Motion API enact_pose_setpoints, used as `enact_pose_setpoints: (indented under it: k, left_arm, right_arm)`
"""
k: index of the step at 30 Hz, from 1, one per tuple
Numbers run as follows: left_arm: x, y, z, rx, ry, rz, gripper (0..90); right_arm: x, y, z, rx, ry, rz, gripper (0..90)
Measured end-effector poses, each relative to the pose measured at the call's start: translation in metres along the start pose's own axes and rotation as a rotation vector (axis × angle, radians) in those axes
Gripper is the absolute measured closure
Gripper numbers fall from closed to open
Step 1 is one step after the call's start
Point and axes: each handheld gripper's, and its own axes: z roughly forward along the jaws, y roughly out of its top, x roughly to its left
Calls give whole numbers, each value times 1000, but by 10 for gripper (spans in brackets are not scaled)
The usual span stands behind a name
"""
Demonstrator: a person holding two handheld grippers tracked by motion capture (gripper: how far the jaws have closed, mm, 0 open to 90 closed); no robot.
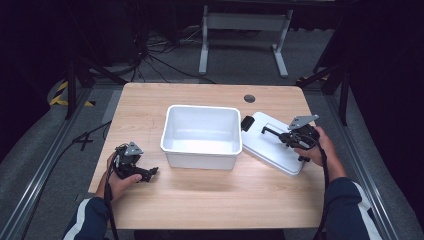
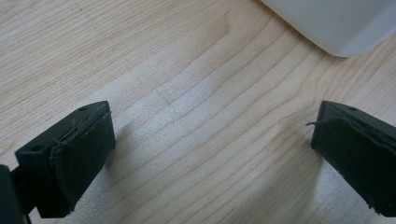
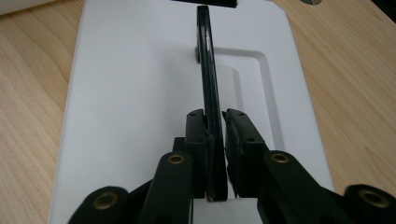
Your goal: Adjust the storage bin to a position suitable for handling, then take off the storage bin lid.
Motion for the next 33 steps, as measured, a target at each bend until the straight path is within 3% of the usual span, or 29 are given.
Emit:
enact_pose_setpoints:
  k: [15,25,33]
  left_arm:
    - [0,0,1,-3,-5,-6,1]
    - [0,0,1,-4,-5,-7,1]
    - [-1,0,1,0,-16,-19,1]
  right_arm:
    - [0,-2,-5,-20,-20,17,683]
    - [1,0,-18,-69,-26,33,606]
    - [5,2,-23,-79,-9,43,567]
